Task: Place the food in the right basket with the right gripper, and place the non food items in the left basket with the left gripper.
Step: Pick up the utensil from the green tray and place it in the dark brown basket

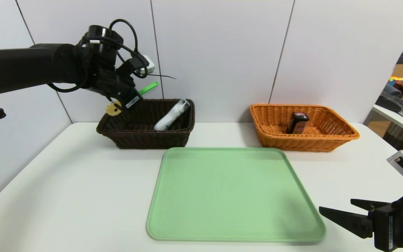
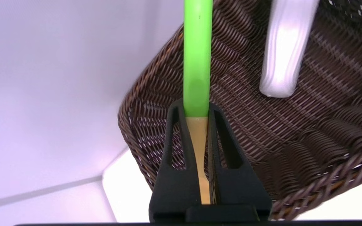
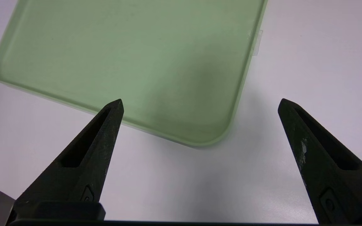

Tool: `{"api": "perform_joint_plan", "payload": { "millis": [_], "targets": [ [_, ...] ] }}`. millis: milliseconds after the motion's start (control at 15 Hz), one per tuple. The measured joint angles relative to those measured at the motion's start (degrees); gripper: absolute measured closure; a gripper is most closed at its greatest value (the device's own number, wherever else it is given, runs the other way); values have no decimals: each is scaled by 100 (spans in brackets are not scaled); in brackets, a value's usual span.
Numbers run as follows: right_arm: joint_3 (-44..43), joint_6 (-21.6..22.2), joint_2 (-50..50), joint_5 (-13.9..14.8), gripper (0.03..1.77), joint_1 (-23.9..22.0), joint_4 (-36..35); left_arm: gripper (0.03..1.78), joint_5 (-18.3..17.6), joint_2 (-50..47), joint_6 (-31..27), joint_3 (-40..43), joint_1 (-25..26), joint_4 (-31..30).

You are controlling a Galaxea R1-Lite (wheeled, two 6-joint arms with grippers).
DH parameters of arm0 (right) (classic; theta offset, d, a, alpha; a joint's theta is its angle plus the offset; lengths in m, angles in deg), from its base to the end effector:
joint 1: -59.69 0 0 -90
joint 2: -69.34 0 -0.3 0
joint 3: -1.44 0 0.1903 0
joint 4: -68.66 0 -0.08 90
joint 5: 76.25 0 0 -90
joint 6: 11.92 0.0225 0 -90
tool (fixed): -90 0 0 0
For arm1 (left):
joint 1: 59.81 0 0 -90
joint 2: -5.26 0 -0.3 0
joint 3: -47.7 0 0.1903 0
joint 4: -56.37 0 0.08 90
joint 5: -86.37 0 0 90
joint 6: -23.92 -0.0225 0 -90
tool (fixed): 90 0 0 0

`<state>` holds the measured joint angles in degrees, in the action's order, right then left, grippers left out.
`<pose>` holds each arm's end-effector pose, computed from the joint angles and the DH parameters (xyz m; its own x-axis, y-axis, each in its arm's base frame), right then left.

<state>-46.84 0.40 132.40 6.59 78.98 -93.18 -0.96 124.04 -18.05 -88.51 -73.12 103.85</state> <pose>0.1255 0.0469 0.1633 0.7448 0.3927 -0.5395 -0.3072 0.9195 0.2453 0.4038 -0.0945 0.2686 0.8521 -0.1537 -0.5002 0.4677 0.6525 0.5962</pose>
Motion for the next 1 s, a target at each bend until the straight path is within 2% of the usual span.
{"api": "perform_joint_plan", "payload": {
  "millis": [200,533,667,1000],
  "targets": [
    [33,-2,-41,27,10,-24,0,167,-149,145,-857,0,65,-80],
    [39,0,-89,51,10,-33,-2,167,-438,416,-1715,4,67,-80],
    [39,0,-91,46,10,-33,-2,167,-446,523,-1925,4,65,-55],
    [30,0,-96,123,10,-30,-6,167,-453,768,-1921,6,-13,-48]
  ]
}}
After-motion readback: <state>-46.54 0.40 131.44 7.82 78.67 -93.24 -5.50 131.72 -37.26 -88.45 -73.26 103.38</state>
